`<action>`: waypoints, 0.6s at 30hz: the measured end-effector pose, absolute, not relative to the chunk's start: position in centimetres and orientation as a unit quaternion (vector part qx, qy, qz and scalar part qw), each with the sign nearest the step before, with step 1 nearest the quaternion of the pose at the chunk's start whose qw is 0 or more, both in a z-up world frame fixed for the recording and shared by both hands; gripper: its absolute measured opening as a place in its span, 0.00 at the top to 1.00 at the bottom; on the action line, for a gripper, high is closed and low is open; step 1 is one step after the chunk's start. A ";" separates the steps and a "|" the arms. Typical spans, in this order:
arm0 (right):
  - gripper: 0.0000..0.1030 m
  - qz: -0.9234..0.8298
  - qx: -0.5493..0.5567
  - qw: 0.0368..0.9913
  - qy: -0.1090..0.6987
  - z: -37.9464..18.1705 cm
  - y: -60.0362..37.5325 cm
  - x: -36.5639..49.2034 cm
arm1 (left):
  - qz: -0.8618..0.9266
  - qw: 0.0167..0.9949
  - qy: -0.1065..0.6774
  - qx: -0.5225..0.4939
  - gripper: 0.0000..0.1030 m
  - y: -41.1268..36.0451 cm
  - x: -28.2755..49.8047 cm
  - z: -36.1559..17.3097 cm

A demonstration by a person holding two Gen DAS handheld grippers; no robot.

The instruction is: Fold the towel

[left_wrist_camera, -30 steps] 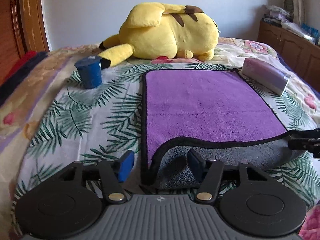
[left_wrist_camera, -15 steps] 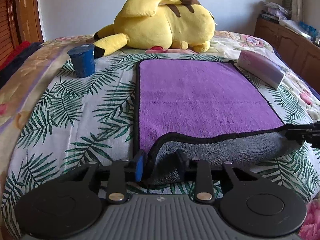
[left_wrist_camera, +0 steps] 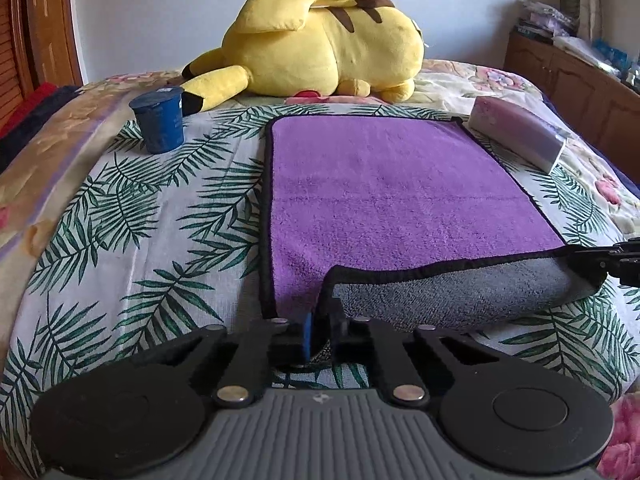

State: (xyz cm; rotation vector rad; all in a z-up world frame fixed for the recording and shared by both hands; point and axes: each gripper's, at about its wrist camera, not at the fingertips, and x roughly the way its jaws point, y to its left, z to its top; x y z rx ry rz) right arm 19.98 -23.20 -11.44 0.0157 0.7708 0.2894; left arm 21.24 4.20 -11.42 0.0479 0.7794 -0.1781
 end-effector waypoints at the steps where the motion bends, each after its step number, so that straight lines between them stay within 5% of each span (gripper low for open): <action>1: 0.95 0.140 0.008 0.917 0.373 -11.4 -23.2 20.0 | -0.087 0.922 0.377 0.022 0.93 4.2 21.2 -11.3; 18: 0.95 0.141 0.028 0.941 0.308 -9.3 -24.2 19.9 | -0.100 0.943 0.316 0.022 0.94 3.9 20.5 -7.5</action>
